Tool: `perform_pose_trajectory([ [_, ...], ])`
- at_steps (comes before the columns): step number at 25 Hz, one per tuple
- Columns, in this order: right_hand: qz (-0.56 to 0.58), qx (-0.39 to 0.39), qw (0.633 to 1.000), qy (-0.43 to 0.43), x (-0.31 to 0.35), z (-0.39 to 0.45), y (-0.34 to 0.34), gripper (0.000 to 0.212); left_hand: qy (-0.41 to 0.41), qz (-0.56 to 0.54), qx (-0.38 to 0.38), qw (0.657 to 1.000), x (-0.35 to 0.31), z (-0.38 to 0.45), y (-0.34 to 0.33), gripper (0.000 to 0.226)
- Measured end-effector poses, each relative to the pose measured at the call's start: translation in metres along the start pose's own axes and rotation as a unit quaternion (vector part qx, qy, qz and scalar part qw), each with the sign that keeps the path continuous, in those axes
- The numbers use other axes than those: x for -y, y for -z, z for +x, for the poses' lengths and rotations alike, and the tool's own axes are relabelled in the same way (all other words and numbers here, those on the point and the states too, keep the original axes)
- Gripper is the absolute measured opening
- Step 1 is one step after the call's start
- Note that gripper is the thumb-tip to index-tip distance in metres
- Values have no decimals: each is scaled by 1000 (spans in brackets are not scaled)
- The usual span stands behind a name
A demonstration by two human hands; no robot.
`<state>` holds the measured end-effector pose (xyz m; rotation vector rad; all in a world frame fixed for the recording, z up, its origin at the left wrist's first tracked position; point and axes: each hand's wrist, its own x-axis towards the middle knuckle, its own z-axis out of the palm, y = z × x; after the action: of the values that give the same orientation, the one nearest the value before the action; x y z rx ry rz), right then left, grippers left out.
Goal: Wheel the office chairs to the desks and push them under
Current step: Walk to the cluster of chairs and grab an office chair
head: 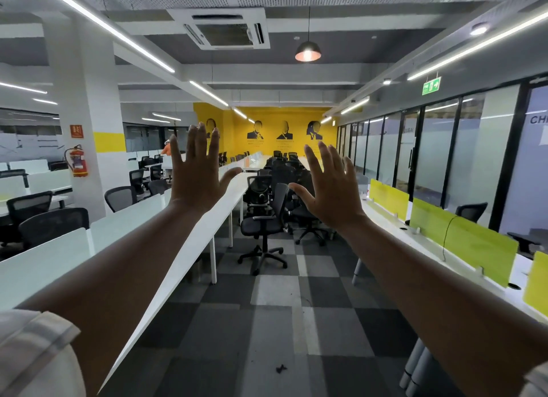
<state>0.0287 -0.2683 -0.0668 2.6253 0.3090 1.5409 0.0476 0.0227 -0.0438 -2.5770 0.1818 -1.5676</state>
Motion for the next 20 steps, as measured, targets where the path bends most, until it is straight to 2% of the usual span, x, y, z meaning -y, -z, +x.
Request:
perform_pose_trajectory([
  [4, 8, 36, 999, -3, 12, -32, -47, 89, -2, -28, 35, 999, -17, -35, -45, 92],
  [10, 30, 131, 991, -28, 10, -116, -144, 88, -24, -69, 151, 986, -78, -112, -149, 90],
  [15, 31, 228, 972, -41, -29, -173, -240, 89, -43, -100, 237, 965, -152, -157, -255, 94],
  [20, 35, 306, 950, -55, -97, -176, -338, 89, -56, -93, 311, 944, -220, -149, -358, 97],
])
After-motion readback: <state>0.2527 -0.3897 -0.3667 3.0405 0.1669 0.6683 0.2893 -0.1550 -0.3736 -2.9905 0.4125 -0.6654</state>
